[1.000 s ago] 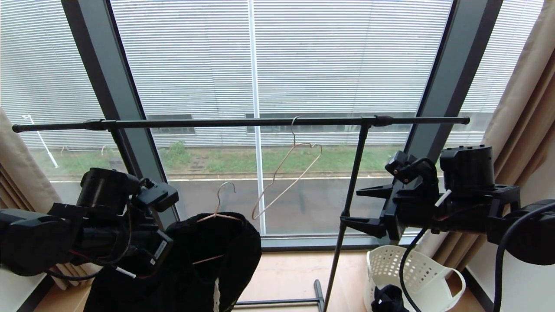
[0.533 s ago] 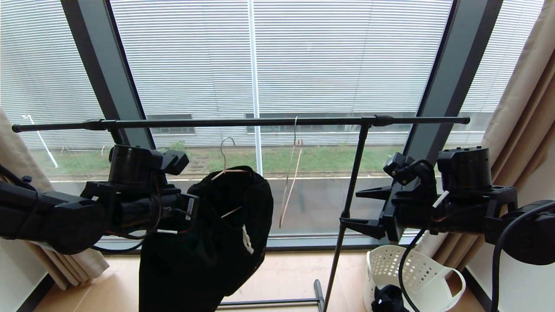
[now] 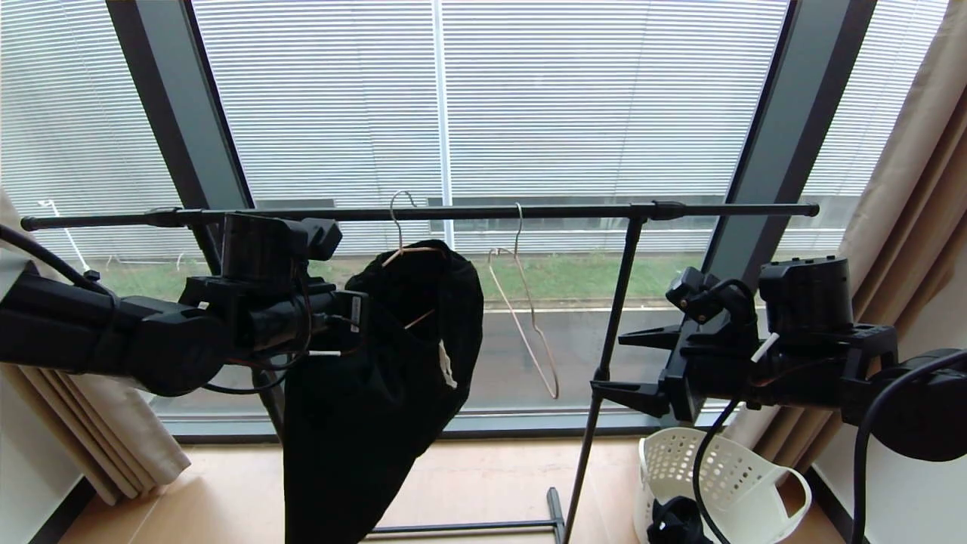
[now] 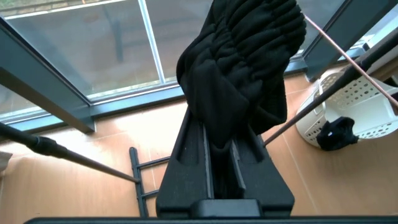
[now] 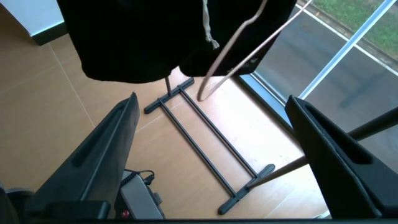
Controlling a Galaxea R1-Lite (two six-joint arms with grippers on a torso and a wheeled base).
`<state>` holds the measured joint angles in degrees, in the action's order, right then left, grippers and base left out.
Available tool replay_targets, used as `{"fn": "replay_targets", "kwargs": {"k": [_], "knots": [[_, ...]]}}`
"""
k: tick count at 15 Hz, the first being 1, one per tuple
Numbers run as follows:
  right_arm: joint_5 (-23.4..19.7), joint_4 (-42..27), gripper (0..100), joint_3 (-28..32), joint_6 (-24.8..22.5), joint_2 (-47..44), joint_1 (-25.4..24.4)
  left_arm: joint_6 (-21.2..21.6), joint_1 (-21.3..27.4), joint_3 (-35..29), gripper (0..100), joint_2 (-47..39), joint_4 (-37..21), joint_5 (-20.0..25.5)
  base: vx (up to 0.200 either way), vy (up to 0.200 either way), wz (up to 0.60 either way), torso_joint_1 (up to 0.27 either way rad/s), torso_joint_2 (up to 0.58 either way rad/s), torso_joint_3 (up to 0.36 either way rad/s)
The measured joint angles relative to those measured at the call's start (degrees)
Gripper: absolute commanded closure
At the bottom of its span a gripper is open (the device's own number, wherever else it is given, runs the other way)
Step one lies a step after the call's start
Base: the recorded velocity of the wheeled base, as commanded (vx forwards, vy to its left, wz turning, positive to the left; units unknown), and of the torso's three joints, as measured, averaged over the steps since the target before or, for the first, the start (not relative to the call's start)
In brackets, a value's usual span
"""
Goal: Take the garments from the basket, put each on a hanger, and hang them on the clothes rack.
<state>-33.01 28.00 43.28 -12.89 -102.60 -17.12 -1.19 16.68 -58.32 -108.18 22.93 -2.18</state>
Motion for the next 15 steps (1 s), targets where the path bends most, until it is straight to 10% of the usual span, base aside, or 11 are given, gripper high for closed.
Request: {"fn": "replay_targets", "kwargs": {"k": [15], "knots": [[0.0, 0.24, 0, 0.1, -0.11, -1.34, 0.0, -0.9, 0.11, -11.82, 100, -10.57, -0.05, -0.88, 0.0, 0.0, 0.0, 0.0, 0.0, 0.0]]}}
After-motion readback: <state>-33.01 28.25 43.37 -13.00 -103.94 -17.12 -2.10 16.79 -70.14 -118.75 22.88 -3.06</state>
